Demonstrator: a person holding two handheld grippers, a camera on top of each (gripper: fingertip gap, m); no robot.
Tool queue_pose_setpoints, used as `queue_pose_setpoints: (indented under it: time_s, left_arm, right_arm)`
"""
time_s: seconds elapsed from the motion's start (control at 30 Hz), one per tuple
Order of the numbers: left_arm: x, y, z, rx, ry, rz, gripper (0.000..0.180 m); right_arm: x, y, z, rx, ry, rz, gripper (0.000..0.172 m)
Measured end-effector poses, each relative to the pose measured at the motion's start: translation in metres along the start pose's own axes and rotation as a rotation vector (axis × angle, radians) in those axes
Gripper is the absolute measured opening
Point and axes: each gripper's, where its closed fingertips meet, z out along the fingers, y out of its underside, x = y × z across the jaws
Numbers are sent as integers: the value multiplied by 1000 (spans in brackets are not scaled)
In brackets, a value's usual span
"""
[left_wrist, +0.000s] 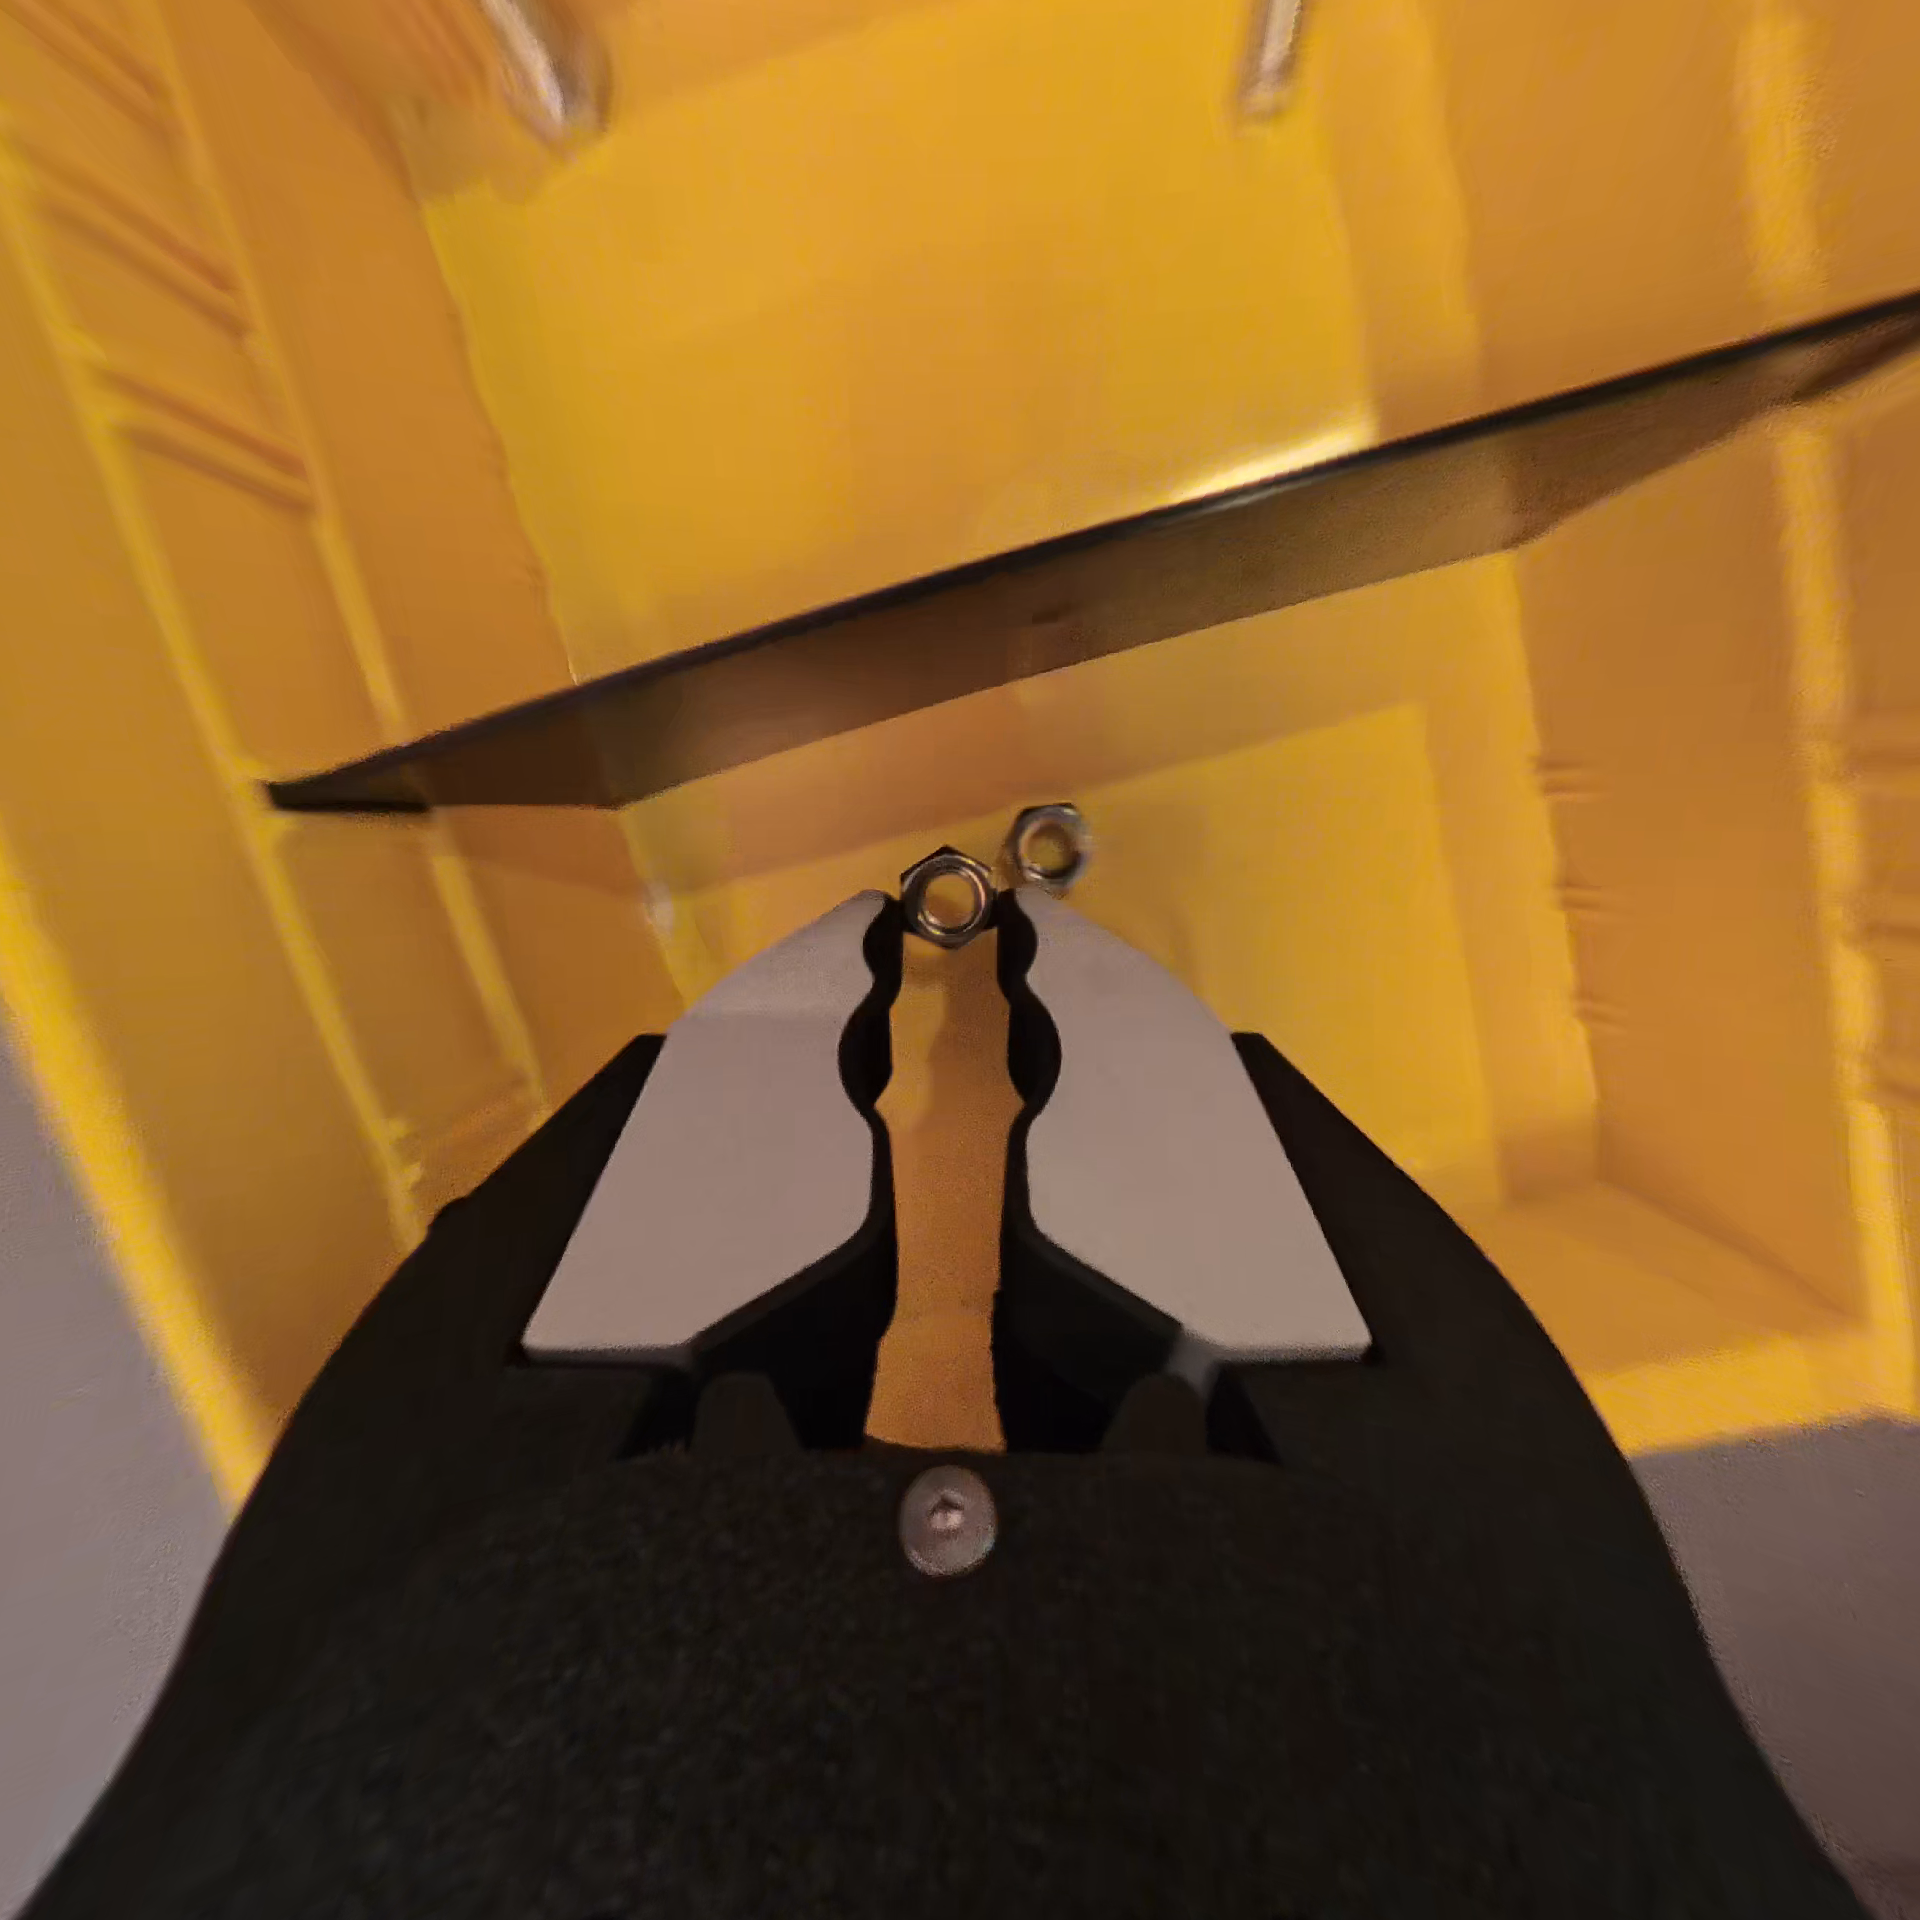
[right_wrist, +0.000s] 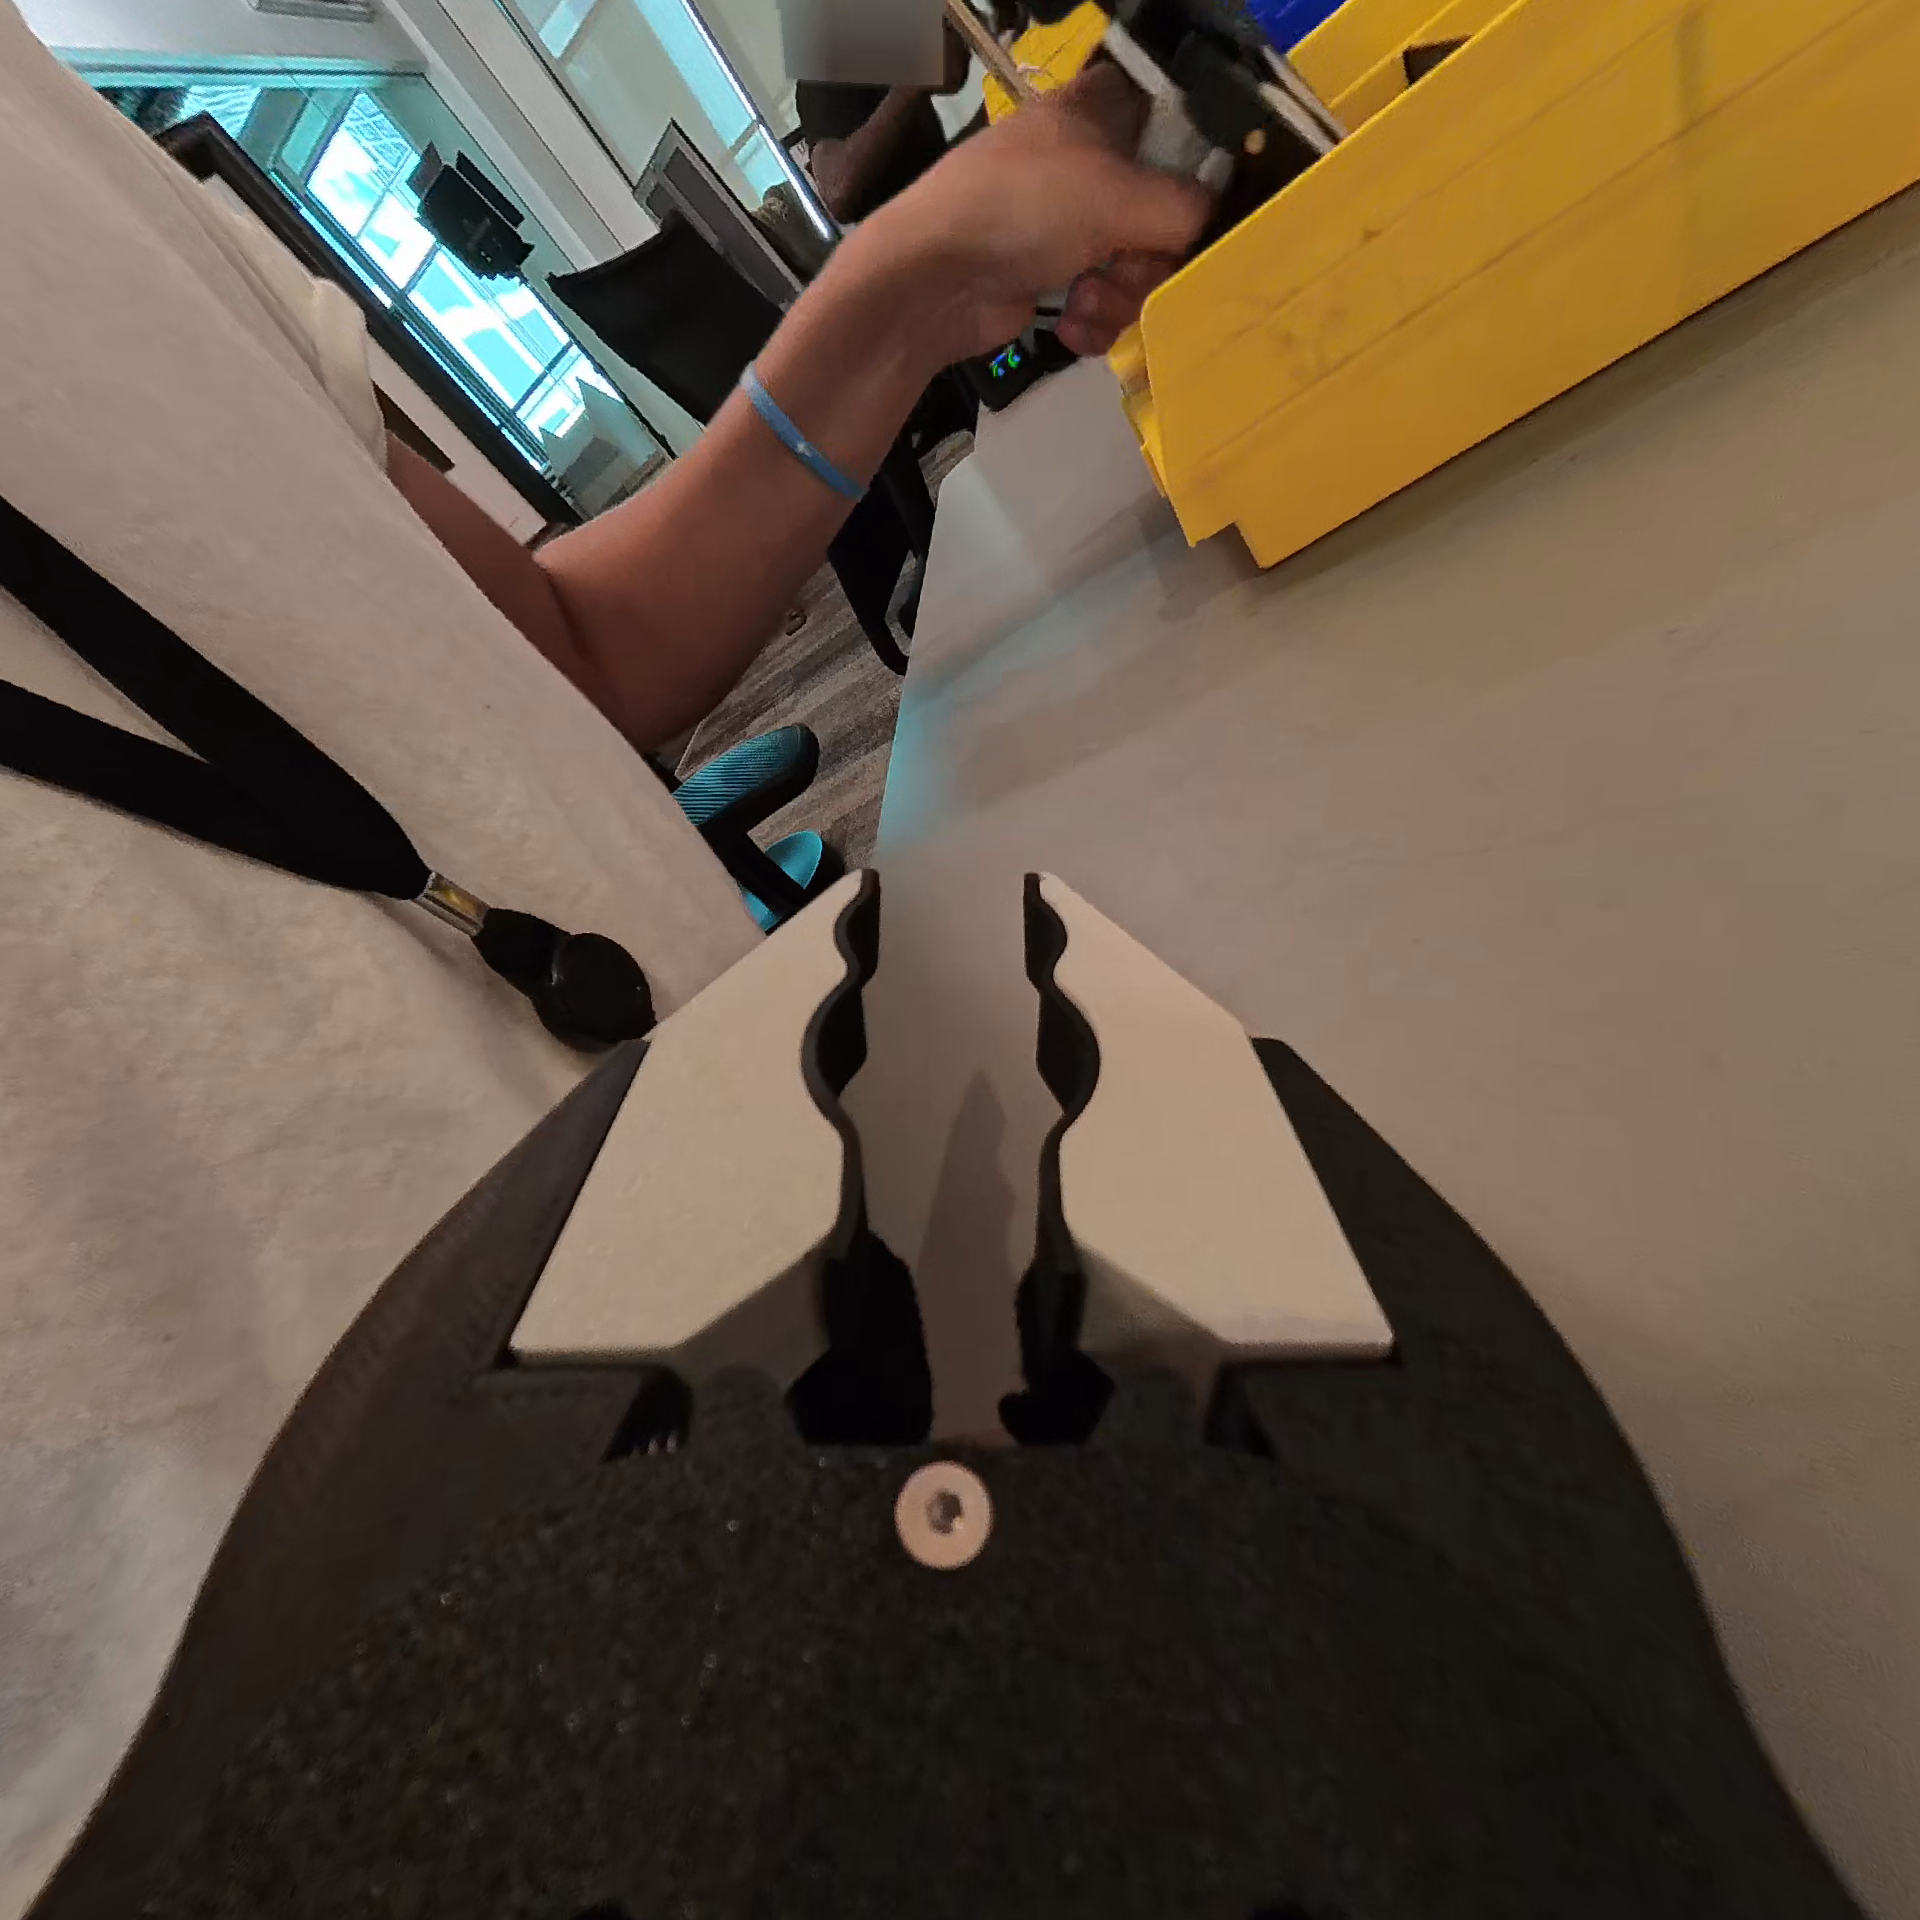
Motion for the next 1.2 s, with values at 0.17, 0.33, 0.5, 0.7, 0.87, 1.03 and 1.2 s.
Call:
queue_pose_setpoints:
  time_s: [0.17, 0.33, 0.5, 0.7, 0.87, 1.03, 1.2]
  left_arm:
    - [51, -40, -80, 247, 50, 388, 17]
    - [160, -73, -148, 455, 319, 902, 17]
    - [246, -79, -91, 378, 438, 1306, 17]
    - [293, -85, 1, 181, 554, 1493, 17]
    - [306, -90, 25, 113, 559, 1593, 17]
    - [312, -94, 37, 95, 545, 1603, 17]
    - [317, -95, 44, 68, 552, 1620, 17]
  right_arm:
    - [3, -3, -2, 8, 29, -13, 27]
    - [8, -13, -4, 54, 70, -18, 27]
    - [8, -11, -2, 52, 121, -49, 27]
    - [7, -5, 4, 18, 147, -76, 27]
    - [6, -3, 6, -2, 149, -84, 27]
    - [4, 1, 8, -21, 141, -82, 27]
    - [-1, 2, 11, -30, 121, -78, 27]
